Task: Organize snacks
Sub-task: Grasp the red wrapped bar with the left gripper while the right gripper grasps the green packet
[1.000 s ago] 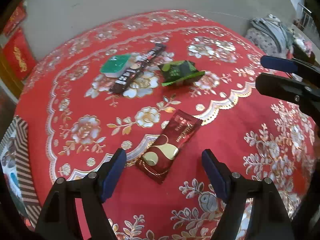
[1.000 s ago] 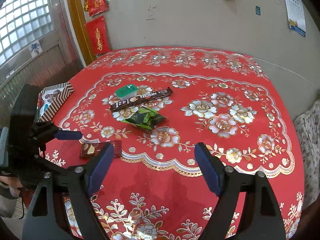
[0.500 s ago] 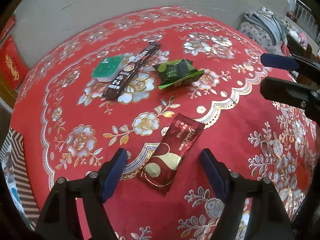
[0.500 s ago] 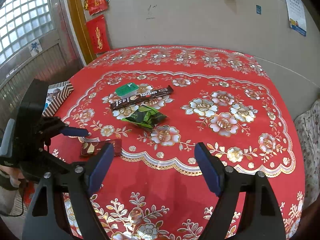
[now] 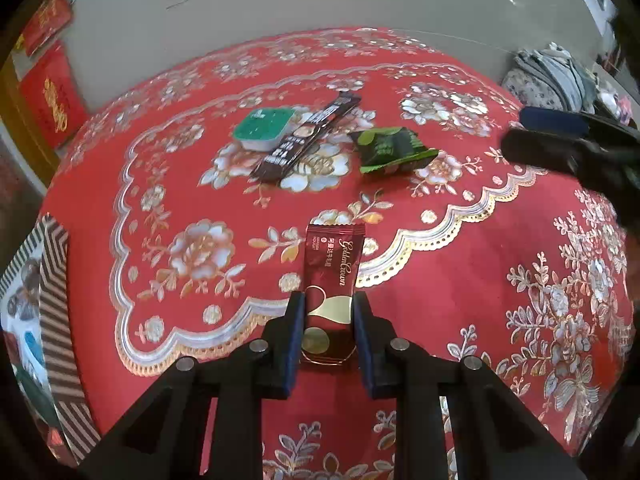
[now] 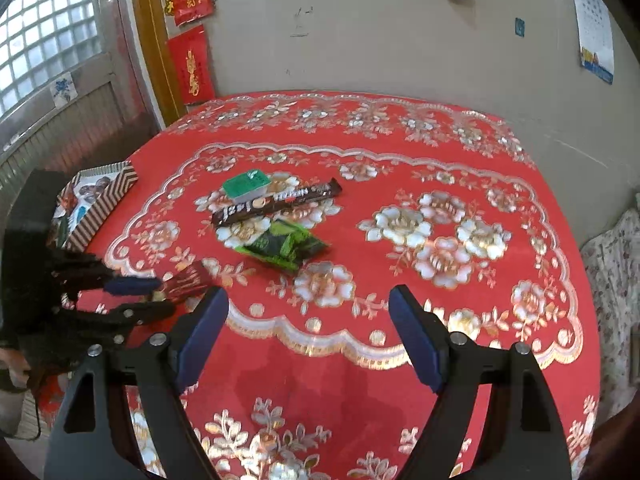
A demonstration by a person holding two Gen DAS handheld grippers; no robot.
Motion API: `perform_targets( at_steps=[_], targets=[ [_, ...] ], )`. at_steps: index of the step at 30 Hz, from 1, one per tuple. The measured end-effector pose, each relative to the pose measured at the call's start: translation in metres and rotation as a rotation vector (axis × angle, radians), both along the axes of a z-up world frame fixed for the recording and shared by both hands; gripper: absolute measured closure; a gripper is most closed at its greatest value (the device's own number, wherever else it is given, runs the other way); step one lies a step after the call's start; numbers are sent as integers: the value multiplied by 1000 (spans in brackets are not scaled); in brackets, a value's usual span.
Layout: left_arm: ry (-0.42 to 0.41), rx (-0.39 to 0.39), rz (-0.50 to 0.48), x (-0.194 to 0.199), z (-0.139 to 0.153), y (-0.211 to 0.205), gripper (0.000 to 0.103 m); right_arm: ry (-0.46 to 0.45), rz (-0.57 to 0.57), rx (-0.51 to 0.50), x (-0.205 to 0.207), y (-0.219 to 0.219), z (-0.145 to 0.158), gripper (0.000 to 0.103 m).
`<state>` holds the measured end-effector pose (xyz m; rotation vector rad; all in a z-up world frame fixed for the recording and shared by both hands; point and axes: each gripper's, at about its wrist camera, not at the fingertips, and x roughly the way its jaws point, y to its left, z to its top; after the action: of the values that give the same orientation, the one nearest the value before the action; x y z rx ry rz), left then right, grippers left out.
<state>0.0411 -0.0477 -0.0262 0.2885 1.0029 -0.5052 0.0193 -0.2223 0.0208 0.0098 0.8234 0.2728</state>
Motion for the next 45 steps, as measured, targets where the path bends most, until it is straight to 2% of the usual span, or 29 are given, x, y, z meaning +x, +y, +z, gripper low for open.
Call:
perform_targets(
  at_steps=[3,5,7,8,10,11,14,16,23,27,29,30,36,45],
  targets=[
    [-10,-2,14,-5,1,3,79,50,-3,58,24,5,-5,20],
    [-6,-6,19,-9,2,6,79,90,55,69,40,13,-11,19],
    [-14,-8,25,-14,6,11,79,112,195,25,55,29,-18,19],
    [-15,-12,25,-16,7,13,79,88,270,-39,57,39,-21,19],
    [-21,-16,34,-18,11,19,79,35,349,-186,56,50,-27,19],
    [-24,-18,37,-20,13,21,79,36,364,-218,58,52,-31,19],
    [-25,-28,46,-20,17,26,79,87,432,-233,69,54,-44,19],
    [-25,-29,55,-20,18,26,79,94,430,-257,75,54,-50,19],
    [-16,-21,71,-14,15,24,79,147,411,-100,92,39,-55,19],
    [-12,-17,76,-14,13,22,79,154,409,-94,91,42,-57,22],
    [-10,-17,76,-16,12,21,79,141,400,-88,92,42,-56,42],
    [-10,-15,77,-16,12,21,79,141,391,-72,92,40,-54,56],
    [-20,-27,96,-16,13,24,79,100,312,-101,72,39,-50,60],
    [-52,-27,139,-23,18,30,79,9,240,-68,30,46,-23,60]
  ],
)
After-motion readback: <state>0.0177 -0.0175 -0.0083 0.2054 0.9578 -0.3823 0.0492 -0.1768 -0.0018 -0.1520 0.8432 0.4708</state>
